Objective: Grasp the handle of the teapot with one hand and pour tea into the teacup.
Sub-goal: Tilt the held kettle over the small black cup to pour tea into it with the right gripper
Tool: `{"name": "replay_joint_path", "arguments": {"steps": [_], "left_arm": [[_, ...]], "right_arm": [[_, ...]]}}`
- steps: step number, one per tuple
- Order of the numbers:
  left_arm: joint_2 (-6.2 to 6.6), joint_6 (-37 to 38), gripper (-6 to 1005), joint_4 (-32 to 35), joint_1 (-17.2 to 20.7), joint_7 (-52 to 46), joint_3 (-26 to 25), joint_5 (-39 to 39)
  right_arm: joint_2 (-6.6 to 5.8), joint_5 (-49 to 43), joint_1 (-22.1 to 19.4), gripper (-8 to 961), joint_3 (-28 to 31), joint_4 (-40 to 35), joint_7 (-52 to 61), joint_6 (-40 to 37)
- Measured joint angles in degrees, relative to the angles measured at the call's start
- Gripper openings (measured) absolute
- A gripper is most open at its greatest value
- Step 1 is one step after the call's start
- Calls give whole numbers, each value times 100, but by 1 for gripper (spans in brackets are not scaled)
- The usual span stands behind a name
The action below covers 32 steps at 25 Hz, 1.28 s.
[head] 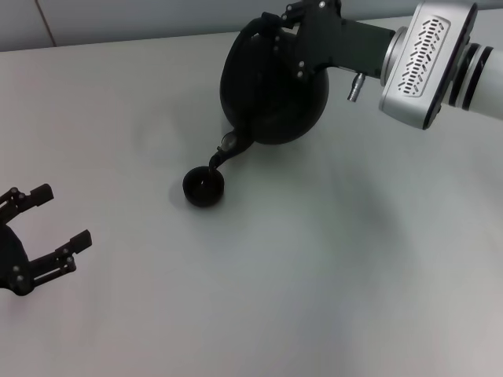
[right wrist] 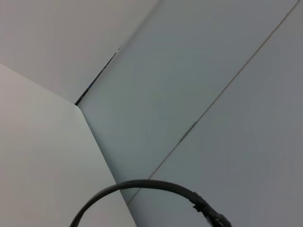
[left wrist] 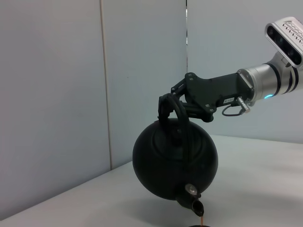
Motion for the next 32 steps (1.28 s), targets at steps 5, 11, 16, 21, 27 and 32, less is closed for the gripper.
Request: {"name": "replay_joint_path", "arguments": {"steps": [5,11,16,21,27,32], "left_arm": [[0,0,861,0,0,0,0,-21],[-8,0,862,0,0,0,0,-24],[-16,23,861,0,15,0,0,-24],[-18,39,861,0,36,0,-42,-24],[-19,39,862,0,36,0,-52,-23],[-24,39,862,0,35,0,-53,-23]], "right_arm": [[0,-3,11,70,-4,-3,-8,1],[0,0,14,70,-111,-3,-22,11],[6,12,14,70,-143,-3,-23,18],[17,15,14,70,-123,-3,100,-4],[18,236,-26,70,-108,-5,924,-26],[18,463,-148,70,-80,-106,1815,-25]]}}
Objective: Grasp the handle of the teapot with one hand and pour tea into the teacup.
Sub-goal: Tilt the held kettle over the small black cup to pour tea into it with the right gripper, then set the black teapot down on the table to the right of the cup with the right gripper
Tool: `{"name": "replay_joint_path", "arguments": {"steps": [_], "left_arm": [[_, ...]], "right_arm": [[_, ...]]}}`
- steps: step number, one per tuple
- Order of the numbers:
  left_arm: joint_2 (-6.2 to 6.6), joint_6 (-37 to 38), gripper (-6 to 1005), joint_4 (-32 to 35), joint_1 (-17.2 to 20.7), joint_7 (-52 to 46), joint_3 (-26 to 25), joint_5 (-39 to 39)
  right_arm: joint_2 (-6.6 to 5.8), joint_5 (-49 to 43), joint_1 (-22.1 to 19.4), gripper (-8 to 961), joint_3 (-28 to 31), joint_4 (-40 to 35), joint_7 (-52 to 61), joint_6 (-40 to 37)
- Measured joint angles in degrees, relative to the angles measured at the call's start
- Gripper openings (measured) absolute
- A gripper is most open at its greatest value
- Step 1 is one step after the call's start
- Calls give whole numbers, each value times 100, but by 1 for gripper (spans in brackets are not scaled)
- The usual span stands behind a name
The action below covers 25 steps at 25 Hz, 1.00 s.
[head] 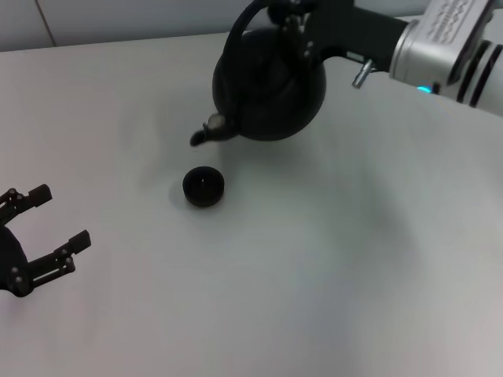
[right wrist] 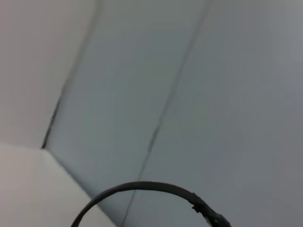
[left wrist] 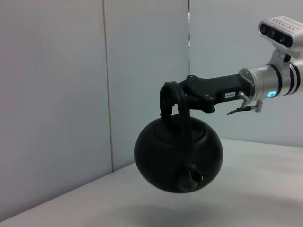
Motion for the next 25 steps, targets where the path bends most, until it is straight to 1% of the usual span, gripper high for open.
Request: {"name": "replay_joint_path", "arguments": {"steps": [7,8,10,13,20,25], "left_arm": [[2,15,861,0,-8,0,0,0],[2,15,861,0,-8,0,0,0],[1,18,861,0,-22,0,0,0],[-2,18,862,0,-42,0,0,0],[-2,18,861,0,-105,4,1,0],[-2,14,861,0,-106,6,1,0]], "right_arm": [[0,440,-307,70,14,56,975,8],[1,683,-418,70,15,171,1062,26],[4,836,-480,71,15,233,1060,30],[7,1304,-732,71,13,383,1034,20],[11,1510,-998,71,16,434,954,-3],[23,1623,-1067,71,14,563,627,-7]]}}
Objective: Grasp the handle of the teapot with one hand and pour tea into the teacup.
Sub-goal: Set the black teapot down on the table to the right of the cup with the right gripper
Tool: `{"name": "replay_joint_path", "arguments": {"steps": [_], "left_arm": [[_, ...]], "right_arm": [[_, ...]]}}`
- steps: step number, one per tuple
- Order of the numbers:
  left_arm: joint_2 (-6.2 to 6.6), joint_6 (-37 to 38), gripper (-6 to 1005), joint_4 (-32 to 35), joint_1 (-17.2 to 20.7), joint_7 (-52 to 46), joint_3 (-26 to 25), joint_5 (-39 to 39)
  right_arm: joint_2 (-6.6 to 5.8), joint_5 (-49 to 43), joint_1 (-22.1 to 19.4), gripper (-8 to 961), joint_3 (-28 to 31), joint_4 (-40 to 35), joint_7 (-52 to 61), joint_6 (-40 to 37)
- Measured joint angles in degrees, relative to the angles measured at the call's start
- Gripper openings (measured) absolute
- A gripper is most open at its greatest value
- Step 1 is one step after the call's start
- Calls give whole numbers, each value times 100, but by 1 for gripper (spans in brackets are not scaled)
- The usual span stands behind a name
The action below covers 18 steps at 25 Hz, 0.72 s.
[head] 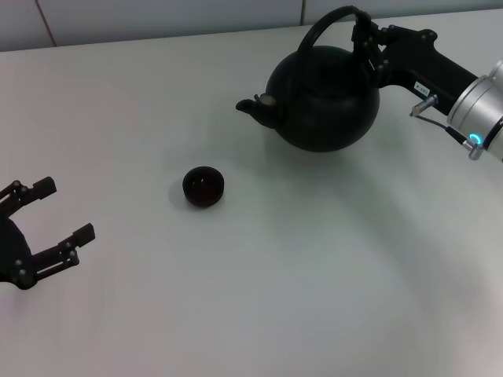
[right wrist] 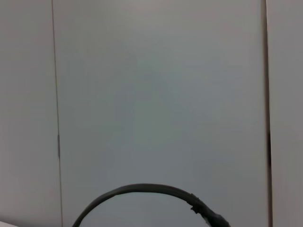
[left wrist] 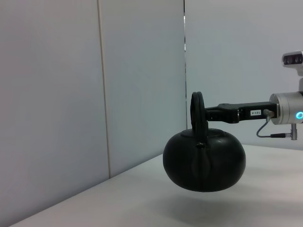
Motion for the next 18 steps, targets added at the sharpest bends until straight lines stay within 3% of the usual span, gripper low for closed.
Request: {"name": "replay_joint_path", "arguments": {"steps": [18], "left_arm": [[0,9,861,-9,56,4,12,0]], "right_arm": [[-16,34,9,71,-56,323,-384,137]]}}
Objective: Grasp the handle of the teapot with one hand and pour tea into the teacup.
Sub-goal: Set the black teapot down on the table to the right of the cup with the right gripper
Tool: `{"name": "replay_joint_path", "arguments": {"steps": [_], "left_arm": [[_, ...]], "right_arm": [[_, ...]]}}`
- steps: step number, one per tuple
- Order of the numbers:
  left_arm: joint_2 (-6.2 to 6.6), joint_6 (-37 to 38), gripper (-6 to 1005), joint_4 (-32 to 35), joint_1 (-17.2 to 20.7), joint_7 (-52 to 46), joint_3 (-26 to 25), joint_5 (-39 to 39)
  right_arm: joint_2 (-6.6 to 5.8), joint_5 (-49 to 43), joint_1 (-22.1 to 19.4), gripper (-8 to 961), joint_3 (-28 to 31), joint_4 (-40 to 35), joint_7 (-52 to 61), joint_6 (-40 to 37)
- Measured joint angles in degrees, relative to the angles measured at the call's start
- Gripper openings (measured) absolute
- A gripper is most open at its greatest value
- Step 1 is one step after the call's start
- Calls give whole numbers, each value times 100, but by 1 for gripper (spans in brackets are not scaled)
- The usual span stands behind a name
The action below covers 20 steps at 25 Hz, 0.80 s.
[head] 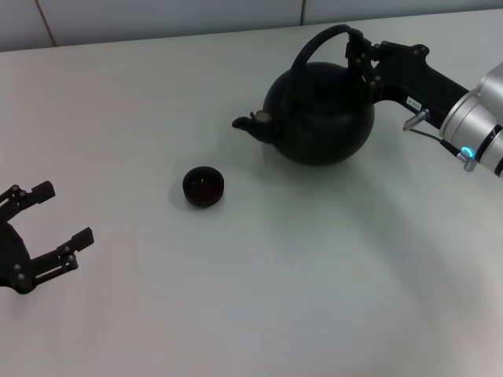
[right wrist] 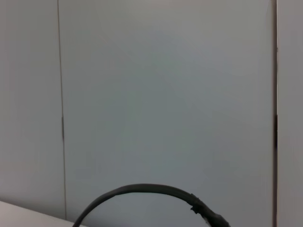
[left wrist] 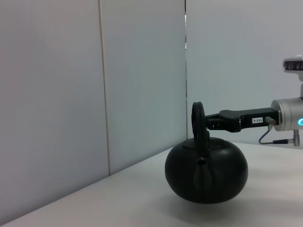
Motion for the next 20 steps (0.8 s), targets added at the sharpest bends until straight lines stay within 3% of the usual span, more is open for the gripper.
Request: {"name": "replay_joint_path", "arguments": {"steps": [20], "left_arm": [[-4,0,862,-45,24,-1,5,0]], "right_arm": [[16,-19,-45,69,-9,100,-259,192]]}}
